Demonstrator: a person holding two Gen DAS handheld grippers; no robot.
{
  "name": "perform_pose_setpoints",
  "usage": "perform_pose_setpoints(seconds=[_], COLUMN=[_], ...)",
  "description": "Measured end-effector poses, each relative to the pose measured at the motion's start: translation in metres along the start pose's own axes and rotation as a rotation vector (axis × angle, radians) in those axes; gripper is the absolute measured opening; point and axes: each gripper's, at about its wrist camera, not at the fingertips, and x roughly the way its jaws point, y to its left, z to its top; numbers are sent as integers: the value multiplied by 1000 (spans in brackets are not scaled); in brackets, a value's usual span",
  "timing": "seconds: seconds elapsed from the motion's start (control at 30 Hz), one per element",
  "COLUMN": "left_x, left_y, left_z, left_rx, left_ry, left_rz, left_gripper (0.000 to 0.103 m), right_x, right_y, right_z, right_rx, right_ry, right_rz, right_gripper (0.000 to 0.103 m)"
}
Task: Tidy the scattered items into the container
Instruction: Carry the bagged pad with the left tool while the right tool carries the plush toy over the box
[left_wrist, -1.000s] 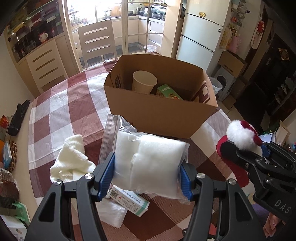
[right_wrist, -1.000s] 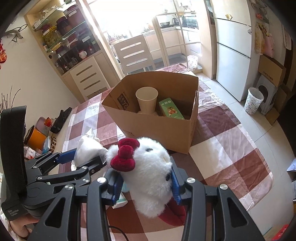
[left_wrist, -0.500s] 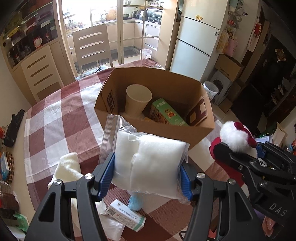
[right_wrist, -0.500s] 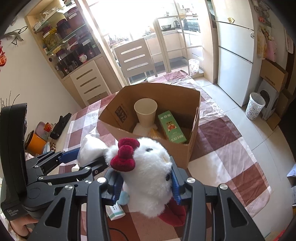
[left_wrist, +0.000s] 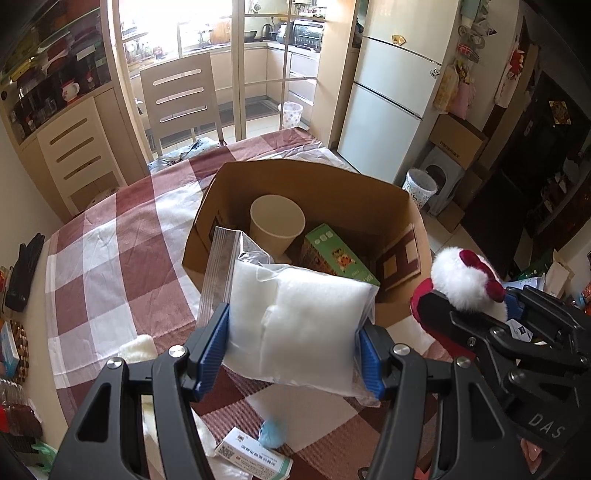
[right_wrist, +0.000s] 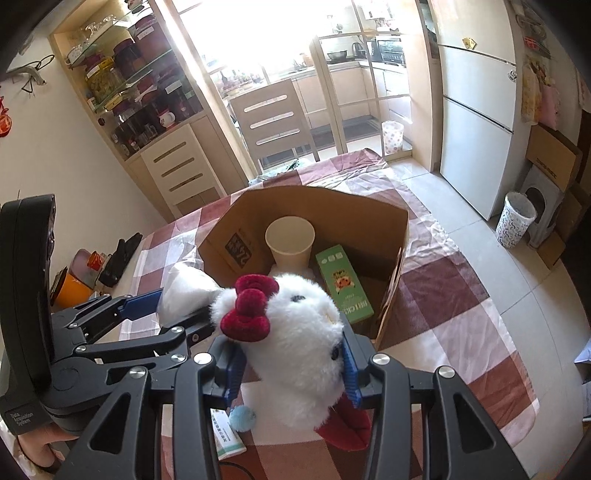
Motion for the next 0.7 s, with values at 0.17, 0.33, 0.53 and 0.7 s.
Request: perform_pose_setpoints(seconds=[0.17, 0.33, 0.53, 0.7], left_x=[4, 10, 22, 33], left_y=[2, 8, 12, 15], left_z=[14, 33, 58, 75], left_rx=[-3, -13, -22, -29], left_ry=[-2, -3, -2, 0], left_rz=[-12, -38, -65, -74], left_gripper=[63, 63, 63, 63], right_x=[4, 10, 20, 30], right_y=[-2, -2, -7, -12], right_z=[15, 31, 53, 69], right_rx=[-7, -14, -18, -12], right_ry=[-10, -18, -28, -36], right_rz=[4, 0, -8, -11], right_gripper=[44, 44, 44, 44])
